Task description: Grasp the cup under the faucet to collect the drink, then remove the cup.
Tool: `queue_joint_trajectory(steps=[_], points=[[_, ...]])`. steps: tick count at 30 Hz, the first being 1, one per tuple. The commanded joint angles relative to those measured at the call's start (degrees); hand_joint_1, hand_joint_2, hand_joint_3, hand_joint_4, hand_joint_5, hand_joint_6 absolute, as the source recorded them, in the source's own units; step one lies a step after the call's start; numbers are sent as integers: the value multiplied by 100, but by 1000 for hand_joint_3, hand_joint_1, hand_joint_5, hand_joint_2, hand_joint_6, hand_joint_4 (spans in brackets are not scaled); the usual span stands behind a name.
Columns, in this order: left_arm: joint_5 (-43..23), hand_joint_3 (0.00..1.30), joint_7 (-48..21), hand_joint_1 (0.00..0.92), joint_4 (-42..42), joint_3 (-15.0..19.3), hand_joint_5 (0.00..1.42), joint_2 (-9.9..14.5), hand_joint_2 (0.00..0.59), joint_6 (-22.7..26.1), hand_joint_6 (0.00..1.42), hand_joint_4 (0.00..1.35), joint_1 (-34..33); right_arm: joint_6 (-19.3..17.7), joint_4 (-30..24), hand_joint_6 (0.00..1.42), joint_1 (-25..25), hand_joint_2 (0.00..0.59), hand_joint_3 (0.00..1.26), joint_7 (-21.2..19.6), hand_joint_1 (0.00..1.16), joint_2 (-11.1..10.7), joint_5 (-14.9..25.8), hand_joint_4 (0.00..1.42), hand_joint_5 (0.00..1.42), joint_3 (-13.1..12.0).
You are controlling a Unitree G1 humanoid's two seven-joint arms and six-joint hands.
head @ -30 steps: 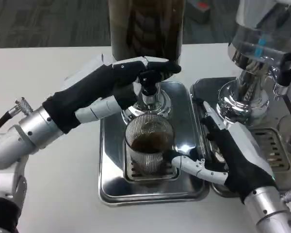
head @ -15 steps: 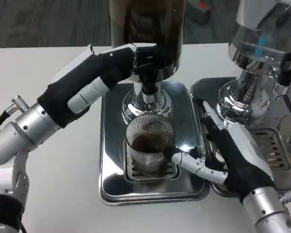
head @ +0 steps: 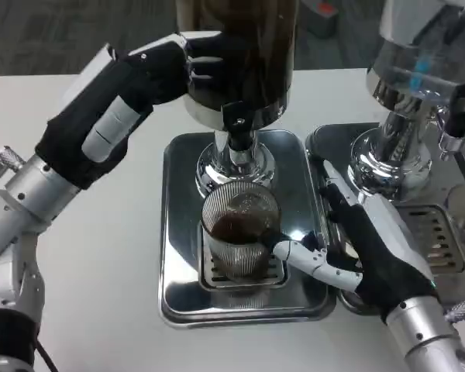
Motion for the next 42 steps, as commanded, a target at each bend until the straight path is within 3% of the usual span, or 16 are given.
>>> queue_joint_trajectory(steps=[1, 12, 24, 30, 42], points=[[-176, 334, 207, 0, -207, 245, 206, -96, 114, -1, 281, 180, 85, -141, 78, 213, -39, 83, 0, -90, 296, -20, 81, 0, 97, -5], [-298, 360, 495, 0, -536, 590, 267, -155, 122, -47, 329, 244, 297, -243, 121, 212, -48, 85, 0, -165, 296, -49, 170, 0, 89, -39], [-217, 414, 1206, 0, -833, 927, 430, -175, 128, -190, 515, 414, 720, -379, 157, 212, -48, 121, 0, -228, 329, -58, 235, 0, 86, -76], [-122, 362, 1173, 0, -764, 805, 316, -14, 124, 60, 381, 312, 930, -449, 194, 212, -64, 134, 0, -190, 336, -79, 269, 0, 82, -95], [-137, 378, 1128, 0, -476, 790, 326, 96, 128, 538, 370, 329, 1244, -489, 317, 201, -194, 143, 0, -83, 384, -188, 253, 0, 53, -14]])
